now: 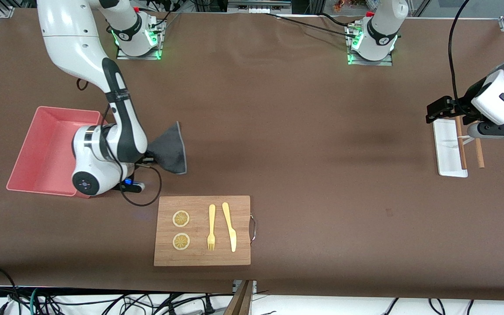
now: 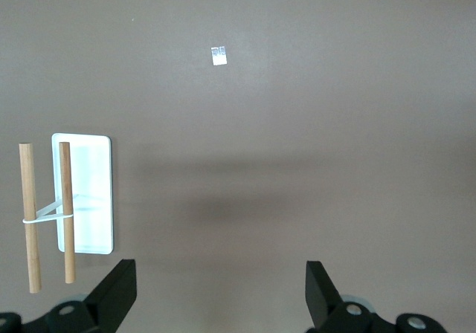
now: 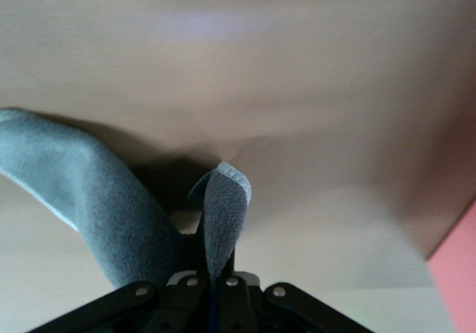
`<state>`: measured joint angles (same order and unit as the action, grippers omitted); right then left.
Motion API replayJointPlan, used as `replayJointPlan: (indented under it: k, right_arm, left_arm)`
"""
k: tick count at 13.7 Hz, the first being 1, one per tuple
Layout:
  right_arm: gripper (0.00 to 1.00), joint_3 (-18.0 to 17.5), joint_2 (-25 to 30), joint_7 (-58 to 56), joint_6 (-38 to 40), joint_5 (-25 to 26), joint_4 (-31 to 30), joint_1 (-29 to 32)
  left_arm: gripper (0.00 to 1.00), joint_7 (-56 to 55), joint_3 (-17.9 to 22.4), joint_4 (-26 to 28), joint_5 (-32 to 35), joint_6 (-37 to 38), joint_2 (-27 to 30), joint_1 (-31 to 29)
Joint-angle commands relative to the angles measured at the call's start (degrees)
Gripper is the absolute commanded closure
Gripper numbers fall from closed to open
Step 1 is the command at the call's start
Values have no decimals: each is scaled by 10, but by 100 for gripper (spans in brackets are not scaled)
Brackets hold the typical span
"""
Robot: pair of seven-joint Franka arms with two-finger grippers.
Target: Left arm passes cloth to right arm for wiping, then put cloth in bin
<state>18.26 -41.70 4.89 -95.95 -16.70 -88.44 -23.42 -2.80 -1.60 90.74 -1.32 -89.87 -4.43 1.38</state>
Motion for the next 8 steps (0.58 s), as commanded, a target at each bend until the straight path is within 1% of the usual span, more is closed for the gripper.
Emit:
replayJointPlan:
  k: [1,4,6,8]
  right_arm:
    - [100,19,27,-35,22,10,-3,-5]
    - [100,21,78,-29,65,14,13,-5]
    - [100,22,112,-29,109,36,36,-5]
    - [100,41,136,-44,156,66,61,-4]
  left_arm:
    - [0,6,-2,-19,5,9,-9,-2]
    - [0,6,-2,-19,5,8,-9,-2]
    - [0,5,-2,-19,5,8,-9,-2]
    - [0,5,-2,-19,4,9,-8,-2]
